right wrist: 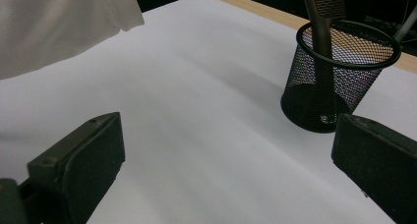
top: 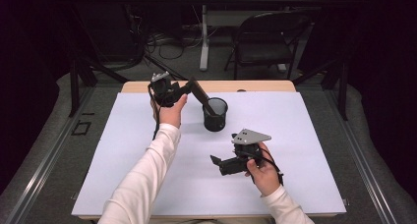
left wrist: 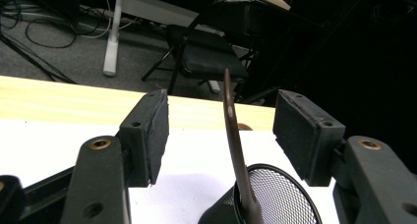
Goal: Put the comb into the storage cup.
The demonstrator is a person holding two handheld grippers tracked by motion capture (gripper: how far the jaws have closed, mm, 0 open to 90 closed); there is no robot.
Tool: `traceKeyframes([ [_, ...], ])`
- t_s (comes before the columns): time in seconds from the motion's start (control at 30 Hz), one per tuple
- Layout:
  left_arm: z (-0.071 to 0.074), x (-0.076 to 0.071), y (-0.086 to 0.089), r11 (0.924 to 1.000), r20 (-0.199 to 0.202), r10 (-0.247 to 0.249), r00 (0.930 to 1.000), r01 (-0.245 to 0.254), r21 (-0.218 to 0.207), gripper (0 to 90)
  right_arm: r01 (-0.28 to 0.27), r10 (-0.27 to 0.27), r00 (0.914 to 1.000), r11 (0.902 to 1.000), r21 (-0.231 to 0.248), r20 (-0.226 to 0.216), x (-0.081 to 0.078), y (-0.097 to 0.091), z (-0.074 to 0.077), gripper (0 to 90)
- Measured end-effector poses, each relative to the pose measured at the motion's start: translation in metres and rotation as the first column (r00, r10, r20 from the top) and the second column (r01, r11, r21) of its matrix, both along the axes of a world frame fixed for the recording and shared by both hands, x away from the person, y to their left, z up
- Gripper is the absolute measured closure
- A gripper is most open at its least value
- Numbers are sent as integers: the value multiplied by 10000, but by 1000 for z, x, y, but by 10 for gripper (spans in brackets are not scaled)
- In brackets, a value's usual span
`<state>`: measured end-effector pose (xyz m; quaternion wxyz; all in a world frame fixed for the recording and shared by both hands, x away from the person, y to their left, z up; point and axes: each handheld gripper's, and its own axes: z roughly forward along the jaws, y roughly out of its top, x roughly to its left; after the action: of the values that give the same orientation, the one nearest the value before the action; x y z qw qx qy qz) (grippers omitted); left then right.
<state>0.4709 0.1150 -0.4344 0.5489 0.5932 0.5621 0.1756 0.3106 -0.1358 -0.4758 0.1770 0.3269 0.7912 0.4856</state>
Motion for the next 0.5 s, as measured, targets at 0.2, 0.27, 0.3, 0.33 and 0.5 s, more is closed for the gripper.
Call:
traceKeyframes([
  [0.2, 5, -3, 0, 9996, 291, -284, 9992, 282, 59, 389, 1, -1, 10000, 10000, 5, -3, 0, 0, 0, 0],
  [0.27, 7, -5, 1, 9991, 398, -387, 9985, 380, 178, 383, 19, -19, 10000, 10000, 6, 4, 0, -1, 0, 0],
  [0.3, 8, -5, 1, 9991, 424, -394, 9983, 386, 177, 376, 28, -28, 10000, 10000, 6, 7, 0, -1, 0, 0],
  [0.33, 9, -6, 2, 9990, 465, -427, 9980, 419, 179, 369, 26, -26, 10000, 10000, 2, 7, 0, -1, 0, 0],
  [0.5, 14, -10, 5, 9975, 572, -520, 9970, 490, 519, 345, 32, -32, 10000, 10000, 11, 9, 0, -1, 1, 0],
])
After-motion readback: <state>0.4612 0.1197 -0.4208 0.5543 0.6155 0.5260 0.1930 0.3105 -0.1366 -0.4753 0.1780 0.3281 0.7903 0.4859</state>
